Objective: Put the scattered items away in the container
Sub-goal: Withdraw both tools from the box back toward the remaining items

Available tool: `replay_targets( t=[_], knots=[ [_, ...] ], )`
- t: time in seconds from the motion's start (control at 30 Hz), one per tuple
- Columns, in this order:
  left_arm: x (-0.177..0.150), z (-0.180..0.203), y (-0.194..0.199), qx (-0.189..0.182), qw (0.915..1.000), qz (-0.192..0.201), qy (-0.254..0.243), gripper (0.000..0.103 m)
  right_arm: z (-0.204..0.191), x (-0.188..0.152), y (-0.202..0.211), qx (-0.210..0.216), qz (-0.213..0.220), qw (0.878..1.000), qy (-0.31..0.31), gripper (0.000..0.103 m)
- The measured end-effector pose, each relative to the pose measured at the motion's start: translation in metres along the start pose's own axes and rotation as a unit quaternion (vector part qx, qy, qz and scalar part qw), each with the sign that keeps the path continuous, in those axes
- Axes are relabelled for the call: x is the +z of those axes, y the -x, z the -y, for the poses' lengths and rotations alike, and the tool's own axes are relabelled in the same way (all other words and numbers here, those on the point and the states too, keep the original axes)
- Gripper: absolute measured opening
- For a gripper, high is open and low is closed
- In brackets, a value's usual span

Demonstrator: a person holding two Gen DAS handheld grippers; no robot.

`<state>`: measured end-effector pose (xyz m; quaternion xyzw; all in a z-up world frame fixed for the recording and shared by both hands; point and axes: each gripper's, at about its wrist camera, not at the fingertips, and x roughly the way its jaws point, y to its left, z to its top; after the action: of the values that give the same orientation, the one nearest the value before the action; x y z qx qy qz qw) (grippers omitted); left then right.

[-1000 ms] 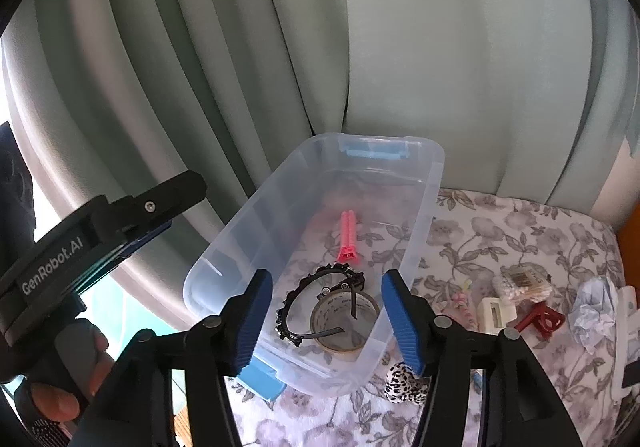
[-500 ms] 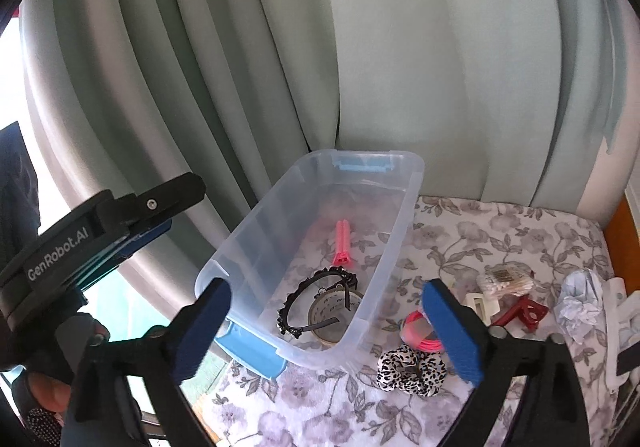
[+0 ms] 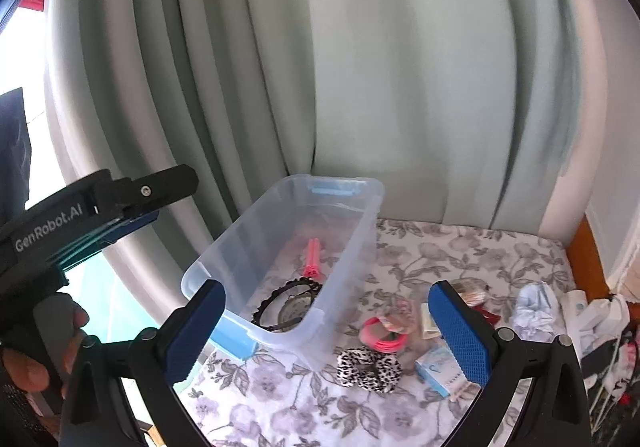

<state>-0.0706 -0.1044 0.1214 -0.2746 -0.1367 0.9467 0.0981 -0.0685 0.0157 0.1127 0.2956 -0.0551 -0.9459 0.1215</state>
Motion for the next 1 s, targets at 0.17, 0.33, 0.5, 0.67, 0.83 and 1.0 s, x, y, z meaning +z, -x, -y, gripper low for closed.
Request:
replay_targets(
  t=[0.17,0.33,0.5,0.67,0.83,1.0],
  knots=[
    [-0.004,0.021,0.01,-0.004,0.9998,-0.001,-0.018,0.074,0.022,-0.005,0.023,-0.02,0.028,0.999,-0.016,0.103],
    [-0.008,0.044,0.016,-0.007,0.9994,-0.002,-0.034,0.074,0.045,-0.011,0.052,-0.031,0.067,0.996,-0.042,0.103],
    [-0.014,0.062,0.02,-0.007,0.999,-0.004,-0.044,0.074,0.065,-0.017,0.077,-0.068,0.112,0.99,-0.054,0.103],
    [-0.019,0.077,0.018,-0.015,0.9988,-0.013,-0.045,0.074,0.087,-0.024,0.092,-0.055,0.122,0.988,-0.081,0.103],
    [-0.024,0.096,0.014,-0.017,0.9979,-0.016,-0.06,0.074,0.104,-0.03,0.103,-0.051,0.129,0.986,-0.096,0.103],
    [-0.033,0.112,0.007,-0.025,0.9965,-0.029,-0.074,0.074,0.12,-0.037,0.107,-0.059,0.125,0.984,-0.116,0.103]
  ],
)
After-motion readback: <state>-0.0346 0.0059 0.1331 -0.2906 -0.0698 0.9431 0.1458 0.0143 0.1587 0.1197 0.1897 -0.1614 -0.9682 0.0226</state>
